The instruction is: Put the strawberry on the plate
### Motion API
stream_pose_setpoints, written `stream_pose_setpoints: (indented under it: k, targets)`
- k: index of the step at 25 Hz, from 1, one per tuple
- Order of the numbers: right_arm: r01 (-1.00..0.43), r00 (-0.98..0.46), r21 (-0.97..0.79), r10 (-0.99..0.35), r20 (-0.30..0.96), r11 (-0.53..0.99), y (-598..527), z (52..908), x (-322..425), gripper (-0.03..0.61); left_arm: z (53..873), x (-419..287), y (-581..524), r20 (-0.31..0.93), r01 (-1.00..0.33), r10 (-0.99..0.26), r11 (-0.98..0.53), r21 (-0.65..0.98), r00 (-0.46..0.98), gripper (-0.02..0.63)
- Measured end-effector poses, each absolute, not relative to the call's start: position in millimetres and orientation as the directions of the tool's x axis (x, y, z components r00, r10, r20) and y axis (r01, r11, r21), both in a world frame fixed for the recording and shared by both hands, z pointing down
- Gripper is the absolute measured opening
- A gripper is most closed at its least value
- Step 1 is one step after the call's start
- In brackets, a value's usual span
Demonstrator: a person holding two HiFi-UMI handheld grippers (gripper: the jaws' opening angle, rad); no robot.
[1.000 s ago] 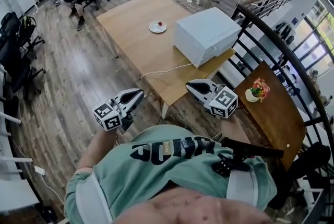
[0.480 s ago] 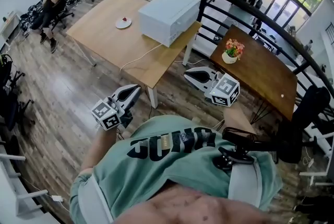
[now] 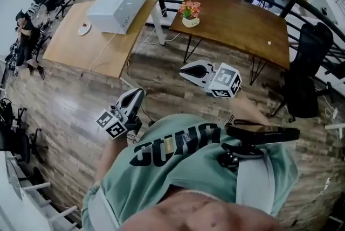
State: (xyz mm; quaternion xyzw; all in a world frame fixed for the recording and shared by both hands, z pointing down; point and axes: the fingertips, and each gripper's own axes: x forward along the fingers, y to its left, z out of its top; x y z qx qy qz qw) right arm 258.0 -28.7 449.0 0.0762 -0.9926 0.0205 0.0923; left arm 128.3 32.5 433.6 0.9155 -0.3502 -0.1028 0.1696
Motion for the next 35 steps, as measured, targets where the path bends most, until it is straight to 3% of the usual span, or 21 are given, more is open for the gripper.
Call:
stream_pose_setpoints:
  k: [5, 12, 18, 29, 35]
  targets:
    - [-0.177, -0.977, -0.093, -0.164, 0.139, 0.98, -17.5, 454.0, 325.0, 0.008, 428.9, 200.1, 50.0, -0.01, -0.602, -0.652, -0.706, 0.373, 0.758, 0.003]
    - [-0.158, -0.984, -0.139, -0.144, 0.104, 0.978, 8.5, 452.8, 327.2, 0.008, 421.1, 198.1, 75.7, -0.004, -0.632, -0.68, -0.684, 0.363, 0.733, 0.003]
    - [-0.153, -0.984, -0.143, -0.137, 0.114, 0.978, 35.7, 453.2, 274.0, 0.008, 425.5, 145.9, 110.6, -0.041, -0.628, -0.684, -0.691, 0.357, 0.729, 0.003]
    - [-0.135, -0.981, -0.142, -0.113, 0.155, 0.981, 83.5, 461.5, 110.2, 0.008, 452.1, -22.7, 171.4, -0.031, -0.678, -0.726, -0.656, 0.332, 0.687, 0.003]
    - [-0.097, -0.984, -0.122, -0.077, 0.162, 0.988, 81.0, 449.2, 83.3, 0.008, 446.2, -41.4, 166.4, -0.071, -0.673, -0.735, -0.651, 0.35, 0.674, 0.003]
